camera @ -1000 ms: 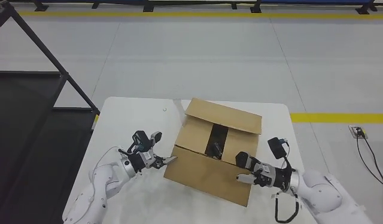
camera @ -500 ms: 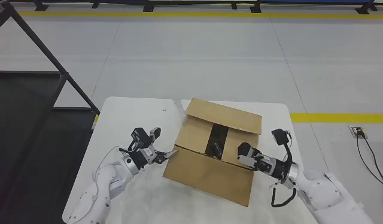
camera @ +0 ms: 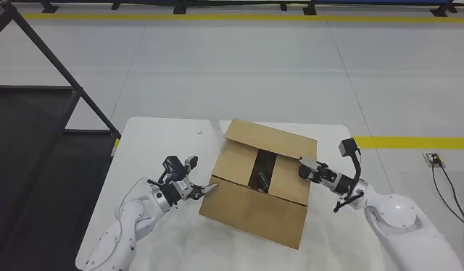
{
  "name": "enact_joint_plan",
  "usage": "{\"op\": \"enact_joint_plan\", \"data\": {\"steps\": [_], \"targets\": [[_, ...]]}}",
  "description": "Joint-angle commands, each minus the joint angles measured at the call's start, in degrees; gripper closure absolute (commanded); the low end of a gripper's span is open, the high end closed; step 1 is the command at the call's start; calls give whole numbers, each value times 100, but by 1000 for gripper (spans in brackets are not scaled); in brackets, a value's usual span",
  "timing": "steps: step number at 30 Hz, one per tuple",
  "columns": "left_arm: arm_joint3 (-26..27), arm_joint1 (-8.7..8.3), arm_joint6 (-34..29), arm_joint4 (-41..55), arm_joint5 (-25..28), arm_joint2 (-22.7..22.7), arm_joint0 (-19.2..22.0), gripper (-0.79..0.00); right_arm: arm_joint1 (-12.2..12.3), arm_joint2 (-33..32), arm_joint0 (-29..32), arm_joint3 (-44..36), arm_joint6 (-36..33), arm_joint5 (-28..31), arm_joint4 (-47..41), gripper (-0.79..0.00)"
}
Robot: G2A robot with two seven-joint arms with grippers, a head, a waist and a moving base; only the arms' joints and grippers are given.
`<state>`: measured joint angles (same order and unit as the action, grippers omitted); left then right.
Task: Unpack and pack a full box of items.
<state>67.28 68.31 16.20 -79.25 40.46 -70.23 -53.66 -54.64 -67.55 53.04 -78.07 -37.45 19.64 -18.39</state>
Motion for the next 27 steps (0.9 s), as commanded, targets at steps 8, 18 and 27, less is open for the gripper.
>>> {"op": "enact_joint_plan", "data": {"steps": [8,18,27], "targets": [[26,-9,5,10,-103,17,-3,-785,-146,73,-20,23,947,256,-36,-785],[-10,24,40,152,-371,96,36,-785,-281,216,-51,-18,2050,180,495,-785],[-139,78,51,299,-596,197,222,-785,-282,219,-39,-25,2052,167,499,-785]]}}
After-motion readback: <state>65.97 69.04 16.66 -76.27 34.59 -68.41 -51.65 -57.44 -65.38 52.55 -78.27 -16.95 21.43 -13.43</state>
